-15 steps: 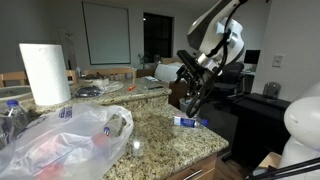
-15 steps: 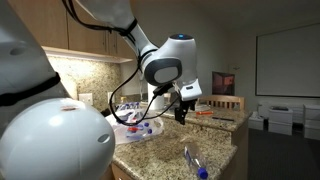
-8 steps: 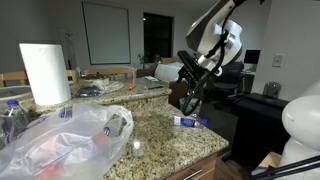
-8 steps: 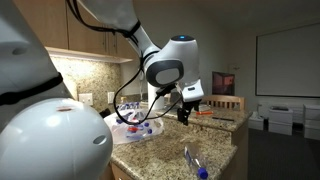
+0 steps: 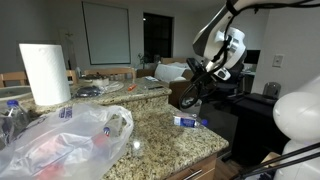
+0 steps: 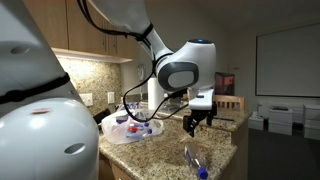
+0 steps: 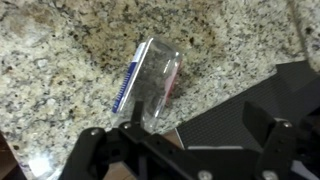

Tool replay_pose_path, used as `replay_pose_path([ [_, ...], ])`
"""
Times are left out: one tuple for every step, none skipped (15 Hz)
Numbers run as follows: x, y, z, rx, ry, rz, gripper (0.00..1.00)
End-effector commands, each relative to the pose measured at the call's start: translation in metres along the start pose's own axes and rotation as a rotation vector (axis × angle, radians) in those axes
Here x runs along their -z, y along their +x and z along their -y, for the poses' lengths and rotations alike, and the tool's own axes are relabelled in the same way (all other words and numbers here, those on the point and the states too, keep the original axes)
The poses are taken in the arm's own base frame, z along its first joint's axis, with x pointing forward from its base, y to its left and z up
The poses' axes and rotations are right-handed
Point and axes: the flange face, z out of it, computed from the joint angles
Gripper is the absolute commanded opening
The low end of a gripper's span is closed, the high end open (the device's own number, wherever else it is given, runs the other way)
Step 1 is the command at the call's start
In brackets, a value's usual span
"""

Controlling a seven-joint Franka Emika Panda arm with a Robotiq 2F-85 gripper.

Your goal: Put the empty bottles on the counter in the plastic bag

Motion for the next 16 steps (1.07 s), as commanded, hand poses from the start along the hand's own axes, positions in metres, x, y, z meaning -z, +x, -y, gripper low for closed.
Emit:
replay_pose_path([
  [-0.023,0.012,-0.011,-0.132,-0.113,-0.042,1.0],
  [-0.028,0.019,-0.011,-0.174,-0.116,-0.091,1.0],
  [-0.03,0.026,-0.011,-0.208,-0.125,-0.121,1.0],
  [-0.032,0.035,-0.011,-0.246,-0.132,-0.157,1.0],
  [-0.035,0.043,-0.013,-0.283,-0.151,-0.192,1.0],
  [-0.039,0.05,-0.015,-0.321,-0.168,-0.217,1.0],
  [-0.043,0.053,-0.018,-0.342,-0.192,-0.217,1.0],
  [-0.051,0.055,-0.024,-0.359,-0.23,-0.2,1.0],
  [-0.057,0.056,-0.028,-0.374,-0.26,-0.184,1.0],
  [-0.063,0.058,-0.033,-0.391,-0.291,-0.163,1.0],
  [-0.069,0.059,-0.038,-0.408,-0.312,-0.149,1.0],
  [-0.076,0.06,-0.042,-0.421,-0.334,-0.133,1.0],
  [-0.08,0.062,-0.045,-0.444,-0.342,-0.126,1.0],
  [-0.084,0.066,-0.045,-0.468,-0.335,-0.119,1.0],
  [-0.085,0.071,-0.045,-0.494,-0.324,-0.12,1.0],
  [-0.084,0.077,-0.042,-0.519,-0.3,-0.131,1.0],
])
